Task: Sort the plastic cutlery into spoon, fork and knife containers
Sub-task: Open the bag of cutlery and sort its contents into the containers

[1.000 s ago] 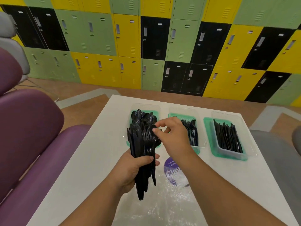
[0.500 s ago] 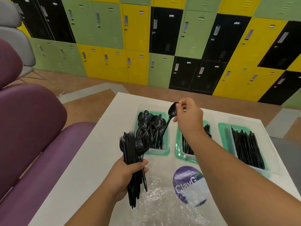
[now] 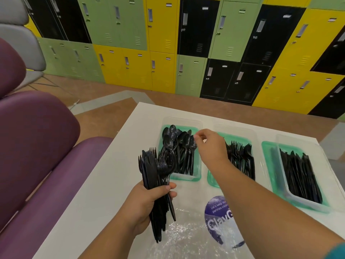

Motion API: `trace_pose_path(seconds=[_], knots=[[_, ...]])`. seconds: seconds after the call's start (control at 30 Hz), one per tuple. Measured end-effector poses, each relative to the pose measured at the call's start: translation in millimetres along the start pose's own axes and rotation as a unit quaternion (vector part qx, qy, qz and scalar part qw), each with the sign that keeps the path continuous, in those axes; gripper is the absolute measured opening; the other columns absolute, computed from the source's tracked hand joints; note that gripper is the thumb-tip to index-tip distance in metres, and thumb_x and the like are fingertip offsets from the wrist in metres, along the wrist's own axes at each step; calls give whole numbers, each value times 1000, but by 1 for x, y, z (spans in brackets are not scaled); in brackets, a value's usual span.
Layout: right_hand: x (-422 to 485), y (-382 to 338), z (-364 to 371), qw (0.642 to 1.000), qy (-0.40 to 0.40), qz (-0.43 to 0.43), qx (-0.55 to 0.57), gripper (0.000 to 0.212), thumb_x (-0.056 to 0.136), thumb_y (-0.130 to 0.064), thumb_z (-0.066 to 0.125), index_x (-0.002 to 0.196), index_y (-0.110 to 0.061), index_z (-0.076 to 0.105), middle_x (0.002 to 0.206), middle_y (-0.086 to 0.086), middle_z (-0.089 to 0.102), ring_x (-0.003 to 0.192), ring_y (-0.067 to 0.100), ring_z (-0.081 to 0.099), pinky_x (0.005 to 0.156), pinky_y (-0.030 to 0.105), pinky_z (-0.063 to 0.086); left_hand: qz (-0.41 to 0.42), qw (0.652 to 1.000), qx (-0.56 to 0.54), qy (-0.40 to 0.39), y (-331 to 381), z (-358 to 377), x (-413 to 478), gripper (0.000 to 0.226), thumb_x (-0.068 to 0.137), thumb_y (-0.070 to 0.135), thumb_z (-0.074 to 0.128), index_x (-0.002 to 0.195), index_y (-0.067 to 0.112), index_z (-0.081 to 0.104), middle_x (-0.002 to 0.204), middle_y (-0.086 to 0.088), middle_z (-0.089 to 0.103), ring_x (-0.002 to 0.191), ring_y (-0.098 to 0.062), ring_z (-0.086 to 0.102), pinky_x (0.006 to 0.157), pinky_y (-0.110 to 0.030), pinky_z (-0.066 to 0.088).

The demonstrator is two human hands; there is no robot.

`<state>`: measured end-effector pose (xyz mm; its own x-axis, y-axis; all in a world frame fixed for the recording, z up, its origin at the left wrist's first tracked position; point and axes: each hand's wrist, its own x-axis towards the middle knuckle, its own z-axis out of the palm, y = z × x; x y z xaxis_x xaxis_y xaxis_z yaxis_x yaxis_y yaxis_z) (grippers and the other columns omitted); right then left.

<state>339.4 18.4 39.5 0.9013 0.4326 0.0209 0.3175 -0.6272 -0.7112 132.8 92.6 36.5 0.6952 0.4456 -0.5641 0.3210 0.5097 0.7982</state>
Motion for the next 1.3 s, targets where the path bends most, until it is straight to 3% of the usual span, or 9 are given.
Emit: trace_pose_path(seconds=[0.07,0.17,0.27,0.43,0.6,0.8,0.93,1.07,1.3], knots=[[-27,-7,-5,991,-50,31,123,32,95,-41,52,91,-15,71,82,0,69,62,10,54,65,25,42,4,1000,-6,0,1,2,0,12,85,4,65,92,4,74,85,-16,74,78,-22,72,74,-37,55],[-76,-19,-12,950,-211,112,203,47,90,-55,50,92,-13,70,78,-2,70,64,9,58,63,24,45,16,999,-22,-19,3,7,-3,15,86,0,61,94,1,74,96,-20,73,85,-26,71,85,-41,53],[-107,-20,-6,903,-300,132,276,33,87,-46,61,95,-15,71,77,-6,72,65,6,65,57,17,50,22,997,-11,-79,4,17,-11,19,88,0,58,100,4,73,100,-21,72,93,-33,69,87,-42,54],[-122,-13,-5,857,-191,202,434,19,91,-24,63,98,-10,74,96,10,76,95,24,72,86,39,57,29,995,-29,-86,6,30,-28,19,89,2,57,100,3,72,91,-23,72,78,-31,70,72,-40,56],[-142,-23,-23,861,-142,185,451,22,96,-17,54,90,-11,74,82,10,75,66,16,70,58,29,56,45,995,-55,-64,7,35,-42,21,89,2,57,102,5,73,92,-17,74,82,-25,72,72,-35,58],[-146,-24,-46,850,-71,201,482,22,100,-23,46,92,-8,61,70,7,67,67,21,64,68,36,55,45,994,-37,-89,16,33,-64,22,91,1,54,109,-4,66,99,-20,73,93,-28,71,81,-33,59],[-158,-28,-65,864,-148,156,455,18,92,-27,61,81,-14,58,50,-5,37,44,11,32,49,28,32,20,989,-32,-141,18,30,-83,16,88,-1,58,101,-1,66,81,-16,70,76,-26,70,78,-36,58],[-174,-36,-72,868,-232,123,420,22,82,-31,73,65,-19,66,49,2,39,44,17,35,47,28,38,29,978,40,-202,21,36,-96,20,88,-4,55,89,3,74,84,-20,69,78,-28,68,84,-43,55],[-190,-42,-89,863,-177,130,455,16,87,-14,67,73,-9,61,41,-6,50,33,9,43,37,19,33,28,960,9,-277,20,40,-109,25,86,-1,57,102,6,74,102,-23,70,93,-32,69,89,-44,55]])
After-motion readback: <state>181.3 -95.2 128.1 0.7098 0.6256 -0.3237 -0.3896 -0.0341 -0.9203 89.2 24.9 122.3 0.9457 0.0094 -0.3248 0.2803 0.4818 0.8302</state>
